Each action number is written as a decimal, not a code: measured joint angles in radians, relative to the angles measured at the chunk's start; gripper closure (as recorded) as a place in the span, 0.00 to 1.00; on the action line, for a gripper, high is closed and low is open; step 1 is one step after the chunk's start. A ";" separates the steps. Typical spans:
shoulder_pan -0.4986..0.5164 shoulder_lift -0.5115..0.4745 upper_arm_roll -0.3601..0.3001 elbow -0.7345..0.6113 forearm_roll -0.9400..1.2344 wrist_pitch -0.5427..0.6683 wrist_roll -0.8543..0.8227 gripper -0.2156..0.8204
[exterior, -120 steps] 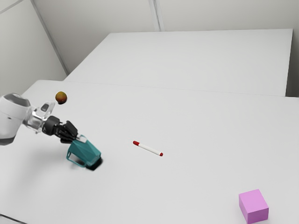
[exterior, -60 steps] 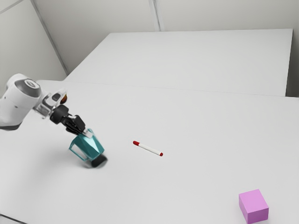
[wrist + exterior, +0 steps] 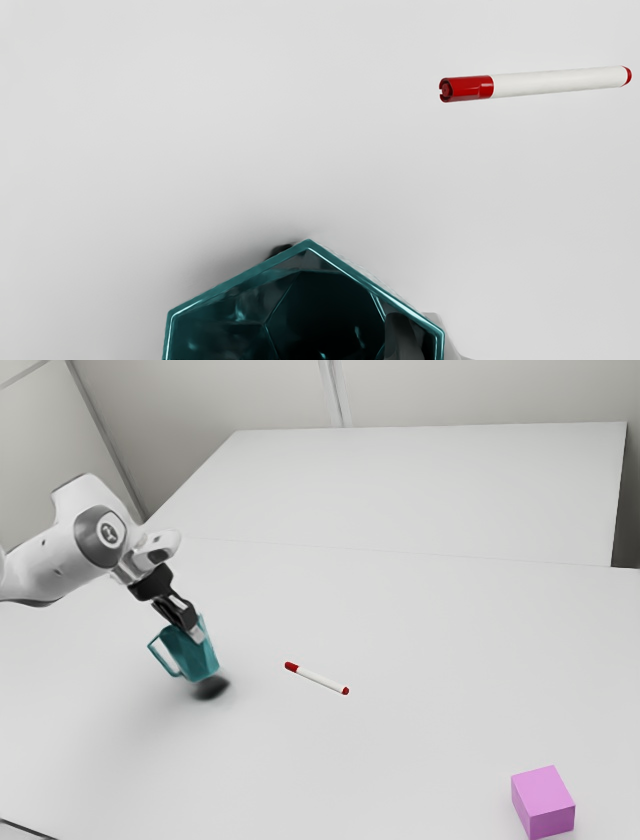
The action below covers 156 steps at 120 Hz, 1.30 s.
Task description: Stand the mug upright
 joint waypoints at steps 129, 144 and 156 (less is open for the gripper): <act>-0.113 -0.017 0.014 -0.133 0.222 0.369 -0.102 0.97; -0.119 -0.015 0.014 -0.162 0.233 0.399 -0.110 0.97; -0.117 -0.010 0.015 -0.176 0.239 0.415 -0.116 0.97</act>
